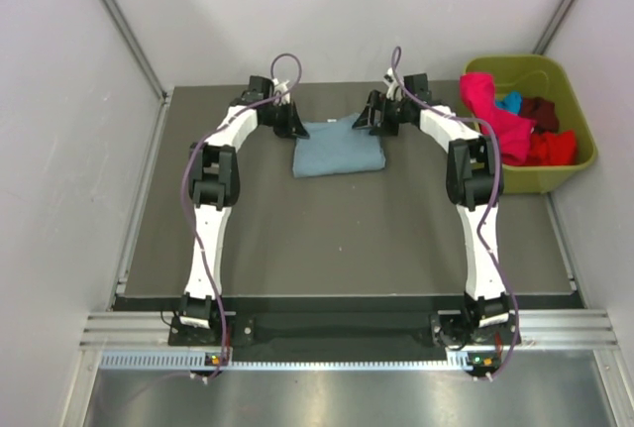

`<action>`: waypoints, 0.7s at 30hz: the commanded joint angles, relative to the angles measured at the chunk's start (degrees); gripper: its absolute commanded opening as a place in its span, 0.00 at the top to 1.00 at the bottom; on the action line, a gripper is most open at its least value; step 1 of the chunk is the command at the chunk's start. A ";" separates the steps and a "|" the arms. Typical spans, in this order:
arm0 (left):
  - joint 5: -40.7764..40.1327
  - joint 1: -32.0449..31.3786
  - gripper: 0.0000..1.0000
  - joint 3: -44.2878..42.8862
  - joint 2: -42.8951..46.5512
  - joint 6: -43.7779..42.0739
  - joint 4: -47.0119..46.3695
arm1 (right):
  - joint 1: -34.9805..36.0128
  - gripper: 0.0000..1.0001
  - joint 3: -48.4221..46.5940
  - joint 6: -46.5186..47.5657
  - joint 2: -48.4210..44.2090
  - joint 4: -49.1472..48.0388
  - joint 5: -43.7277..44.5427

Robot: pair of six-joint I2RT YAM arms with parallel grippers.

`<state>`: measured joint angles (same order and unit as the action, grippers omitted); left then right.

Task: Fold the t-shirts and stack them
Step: Neatly place the folded tshirt to the corner

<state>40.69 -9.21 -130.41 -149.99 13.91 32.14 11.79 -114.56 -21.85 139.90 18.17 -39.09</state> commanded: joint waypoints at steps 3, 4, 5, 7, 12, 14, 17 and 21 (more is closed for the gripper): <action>-9.48 6.57 1.00 1.82 8.13 -9.68 8.45 | -0.45 0.17 -3.91 4.09 -6.56 -1.83 2.18; -9.66 8.06 1.00 2.35 9.53 -10.48 9.07 | -0.63 0.17 -4.09 4.35 -7.17 -1.65 2.26; -10.27 8.77 1.00 3.48 10.15 -11.18 9.69 | -0.89 0.17 -4.00 4.44 -7.35 -1.56 2.44; -10.80 11.58 1.00 4.37 11.65 -12.85 11.18 | -1.16 0.16 -3.83 4.71 -7.79 -1.21 2.62; -14.65 16.23 1.00 3.68 12.80 -18.30 14.87 | -1.42 0.16 -3.12 5.50 -8.15 -0.68 3.06; -17.64 17.55 1.00 1.40 12.62 -20.14 17.68 | -1.42 0.16 -2.95 5.67 -8.41 -0.51 3.40; -20.11 18.61 1.00 -0.28 12.88 -21.55 19.45 | -1.33 0.16 -2.86 6.72 -8.85 0.10 4.02; -25.12 20.11 1.00 -2.48 12.97 -22.79 21.03 | -1.60 0.16 -2.60 7.52 -9.55 0.63 4.72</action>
<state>20.62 10.39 -129.38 -141.27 -5.45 50.48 10.68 -115.59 -16.38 135.20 19.55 -35.16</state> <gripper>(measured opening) 0.103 0.837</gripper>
